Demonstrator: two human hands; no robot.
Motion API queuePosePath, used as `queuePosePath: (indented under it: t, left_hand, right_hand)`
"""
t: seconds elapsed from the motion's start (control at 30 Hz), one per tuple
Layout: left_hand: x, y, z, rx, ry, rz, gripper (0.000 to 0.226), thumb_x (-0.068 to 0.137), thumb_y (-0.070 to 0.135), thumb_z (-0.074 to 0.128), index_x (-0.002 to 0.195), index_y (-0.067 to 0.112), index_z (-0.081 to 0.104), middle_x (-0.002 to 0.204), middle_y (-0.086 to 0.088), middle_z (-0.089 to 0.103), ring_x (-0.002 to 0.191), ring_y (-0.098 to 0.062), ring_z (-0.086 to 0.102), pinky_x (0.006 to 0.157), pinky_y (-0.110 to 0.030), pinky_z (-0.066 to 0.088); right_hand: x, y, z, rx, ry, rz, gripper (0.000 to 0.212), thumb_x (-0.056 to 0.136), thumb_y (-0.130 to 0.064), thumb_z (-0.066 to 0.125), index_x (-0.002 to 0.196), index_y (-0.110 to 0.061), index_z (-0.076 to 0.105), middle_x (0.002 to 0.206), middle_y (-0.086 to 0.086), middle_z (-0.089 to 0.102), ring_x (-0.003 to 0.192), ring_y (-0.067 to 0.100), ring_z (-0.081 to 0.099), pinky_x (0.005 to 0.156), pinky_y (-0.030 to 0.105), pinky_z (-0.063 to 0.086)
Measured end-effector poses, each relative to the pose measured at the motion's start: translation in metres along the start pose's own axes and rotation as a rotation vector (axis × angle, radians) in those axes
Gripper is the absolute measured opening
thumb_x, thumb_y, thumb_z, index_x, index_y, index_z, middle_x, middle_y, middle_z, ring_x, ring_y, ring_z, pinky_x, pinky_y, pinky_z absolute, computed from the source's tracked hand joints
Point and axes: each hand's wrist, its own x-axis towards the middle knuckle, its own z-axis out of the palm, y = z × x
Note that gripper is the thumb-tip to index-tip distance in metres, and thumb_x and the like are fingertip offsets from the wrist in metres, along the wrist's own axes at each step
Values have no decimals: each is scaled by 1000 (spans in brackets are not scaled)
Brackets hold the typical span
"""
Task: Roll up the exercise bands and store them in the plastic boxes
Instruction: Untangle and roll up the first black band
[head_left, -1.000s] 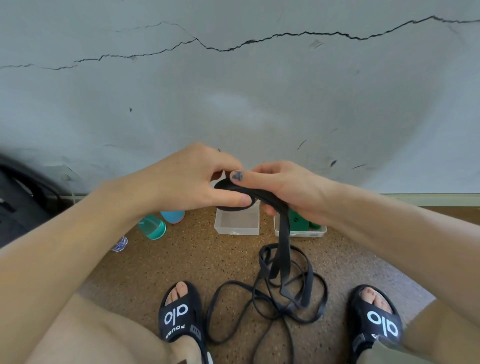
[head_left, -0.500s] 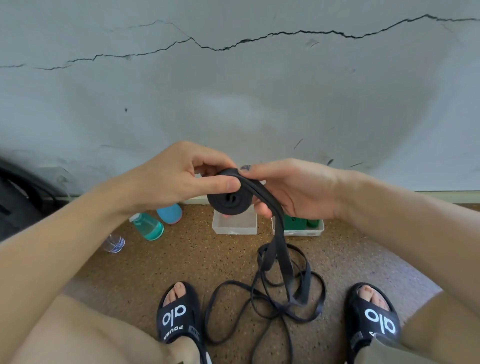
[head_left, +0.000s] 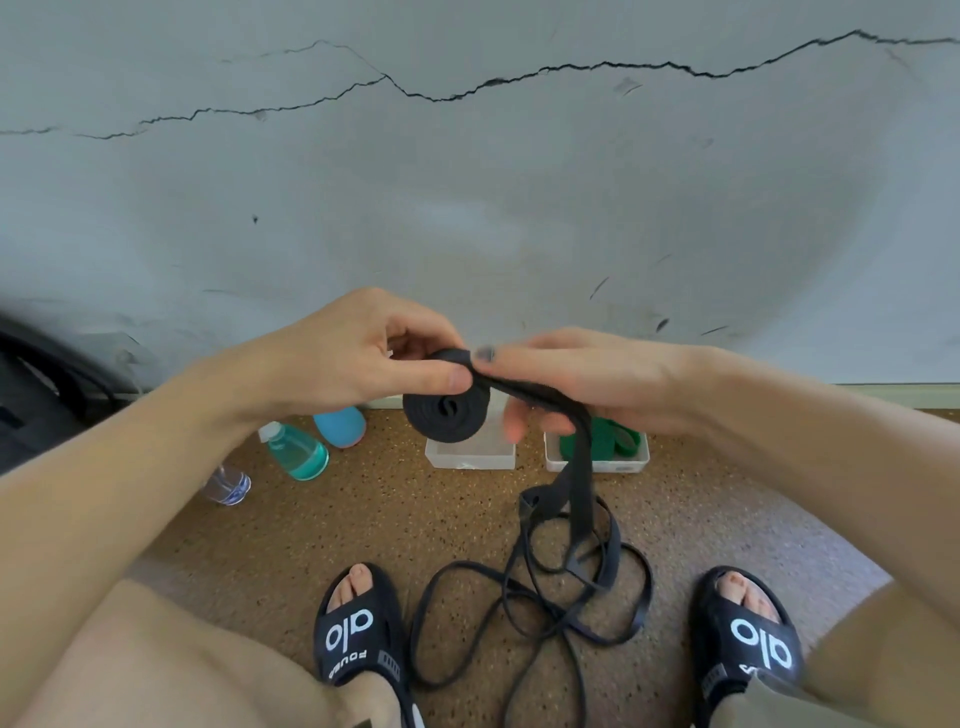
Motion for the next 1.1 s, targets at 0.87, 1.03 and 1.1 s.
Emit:
queuePosePath:
  t: [0.87,1.03,1.1]
  left_hand:
    - [10,9,8,144,-48,4,39,79,64,62,95,31,75,77,-8,66,70,-25,55,62,-36,40]
    - [8,9,5,106,45,43,31,87,49,66,107,28,78,85,10,74,76,-12,65,66,-25,47]
    - [5,4,3,129,72,39,31,90,51,62,106,29,76,84,10,73,77,-13,65,69,-28,48]
  right_hand:
    - [15,12,15,187,101,-8,73,80,-74,68,100,-4,70,68,1,54,55,14,44,57,28,37]
    - [5,6,6,186,-59,10,64,95,-71,32,110,-19,64,78,-7,72,53,6,50,60,22,41]
    - [2,5,1,309,-147,17,54,96,-66,38,119,-24,63,109,6,76,60,10,48,62,20,44]
